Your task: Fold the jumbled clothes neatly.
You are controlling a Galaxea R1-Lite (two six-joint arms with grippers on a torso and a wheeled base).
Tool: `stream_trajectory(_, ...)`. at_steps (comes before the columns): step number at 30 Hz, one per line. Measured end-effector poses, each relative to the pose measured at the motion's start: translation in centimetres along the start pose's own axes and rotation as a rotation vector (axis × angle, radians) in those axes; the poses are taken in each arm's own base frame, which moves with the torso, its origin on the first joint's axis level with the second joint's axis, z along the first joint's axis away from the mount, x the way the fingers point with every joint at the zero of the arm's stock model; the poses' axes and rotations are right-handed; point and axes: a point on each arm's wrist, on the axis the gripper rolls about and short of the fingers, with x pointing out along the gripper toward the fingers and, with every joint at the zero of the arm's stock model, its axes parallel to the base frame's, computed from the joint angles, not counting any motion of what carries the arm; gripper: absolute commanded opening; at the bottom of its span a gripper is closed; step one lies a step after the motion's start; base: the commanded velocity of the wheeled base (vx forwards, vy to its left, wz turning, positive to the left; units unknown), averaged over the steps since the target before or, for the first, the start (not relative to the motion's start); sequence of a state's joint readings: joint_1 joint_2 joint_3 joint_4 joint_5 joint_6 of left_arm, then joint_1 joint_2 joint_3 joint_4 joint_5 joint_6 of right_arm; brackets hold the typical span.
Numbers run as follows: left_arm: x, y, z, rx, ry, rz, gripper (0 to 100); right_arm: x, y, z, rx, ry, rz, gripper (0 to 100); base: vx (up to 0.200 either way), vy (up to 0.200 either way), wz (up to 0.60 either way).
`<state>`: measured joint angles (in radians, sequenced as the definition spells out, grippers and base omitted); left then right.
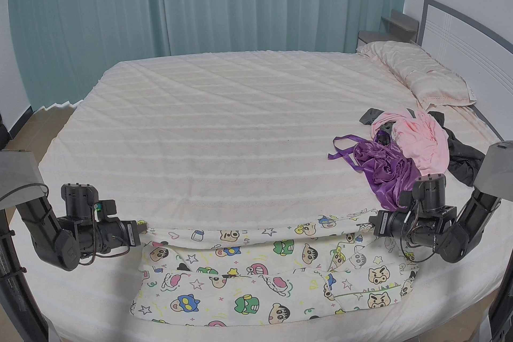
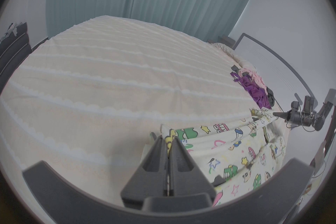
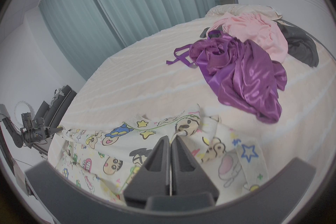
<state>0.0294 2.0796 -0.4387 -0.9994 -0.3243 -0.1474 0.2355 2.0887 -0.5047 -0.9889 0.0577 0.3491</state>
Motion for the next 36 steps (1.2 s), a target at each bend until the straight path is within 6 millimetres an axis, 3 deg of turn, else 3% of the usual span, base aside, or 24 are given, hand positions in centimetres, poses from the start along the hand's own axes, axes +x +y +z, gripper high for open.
stream_trajectory(14,-0.8,0.4,-4.7,0.044,0.094,0.003,0,-2.0,-0.8,-4.0,-0.004,0.12,-0.011,0,0.0,0.0,0.0)
stream_trajectory(15,-0.8,0.4,-5.0,0.044,0.1,0.004,100,-2.0,-0.8,-4.1,-0.005,0.112,-0.007,100,0.0,0.0,0.0)
stream_trajectory(29,-1.6,0.3,-7.0,0.034,0.129,-0.006,100,-2.9,-1.5,-5.0,0.097,-0.005,0.026,100,0.0,0.0,0.0)
stream_trajectory(36,-2.5,0.2,-6.6,-0.104,0.105,-0.007,100,-3.2,-2.2,-5.6,0.22,0.021,0.047,100,0.0,0.0,0.0)
